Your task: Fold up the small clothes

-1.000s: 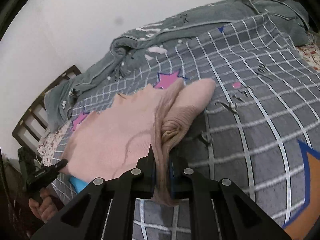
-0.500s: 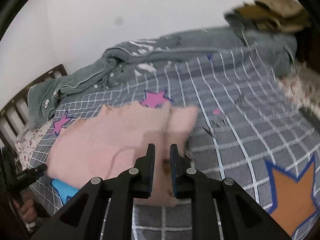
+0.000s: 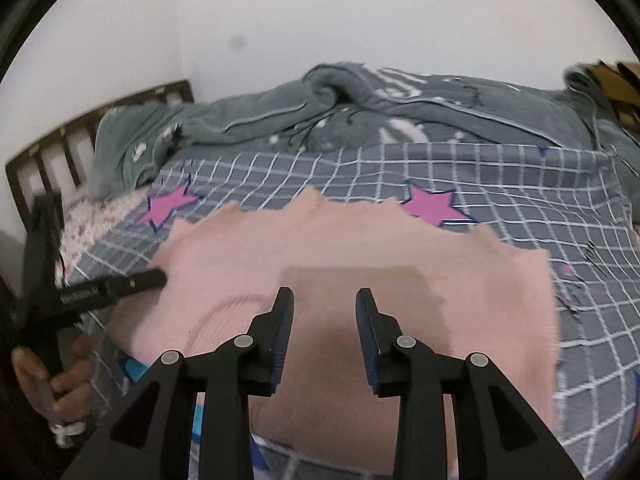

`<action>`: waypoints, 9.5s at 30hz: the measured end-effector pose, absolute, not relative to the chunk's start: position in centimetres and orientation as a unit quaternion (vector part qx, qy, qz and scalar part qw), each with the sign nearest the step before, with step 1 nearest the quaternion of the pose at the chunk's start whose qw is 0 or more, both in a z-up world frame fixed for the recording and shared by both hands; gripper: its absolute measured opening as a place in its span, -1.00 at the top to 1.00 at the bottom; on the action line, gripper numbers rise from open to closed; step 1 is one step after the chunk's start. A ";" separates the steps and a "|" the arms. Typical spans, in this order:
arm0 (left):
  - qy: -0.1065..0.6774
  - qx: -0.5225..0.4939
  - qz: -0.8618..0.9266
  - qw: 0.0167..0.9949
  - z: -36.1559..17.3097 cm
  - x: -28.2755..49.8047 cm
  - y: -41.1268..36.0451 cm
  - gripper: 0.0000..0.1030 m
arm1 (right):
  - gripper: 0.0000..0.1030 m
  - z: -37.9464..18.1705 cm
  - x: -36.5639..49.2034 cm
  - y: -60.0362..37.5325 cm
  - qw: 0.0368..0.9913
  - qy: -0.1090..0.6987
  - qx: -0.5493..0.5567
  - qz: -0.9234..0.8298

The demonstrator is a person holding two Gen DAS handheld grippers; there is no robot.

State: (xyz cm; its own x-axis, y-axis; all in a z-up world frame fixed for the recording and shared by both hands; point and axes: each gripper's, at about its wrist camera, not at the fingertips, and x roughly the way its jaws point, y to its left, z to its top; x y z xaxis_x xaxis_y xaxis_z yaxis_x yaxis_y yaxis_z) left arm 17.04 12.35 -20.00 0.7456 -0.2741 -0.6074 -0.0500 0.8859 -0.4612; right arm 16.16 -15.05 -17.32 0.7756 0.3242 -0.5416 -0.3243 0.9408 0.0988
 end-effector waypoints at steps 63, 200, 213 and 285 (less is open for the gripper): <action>0.370 -0.201 0.030 0.907 -16.0 17.2 8.8 0.58 | 0.16 -18.5 10.4 -19.0 0.933 0.272 -0.046 0.230; 0.327 -0.024 -0.199 0.924 -19.4 11.6 -6.6 0.61 | 0.89 -19.7 10.4 -29.4 0.951 0.257 0.110 0.134; 0.330 -0.039 -0.220 0.917 -18.9 11.0 -5.1 0.61 | 0.81 -19.6 10.4 -30.8 0.944 0.261 0.126 0.155; 0.324 -0.152 -0.218 0.908 -15.6 24.9 -3.2 0.40 | 0.40 -18.0 22.6 -28.2 0.913 0.318 0.208 0.152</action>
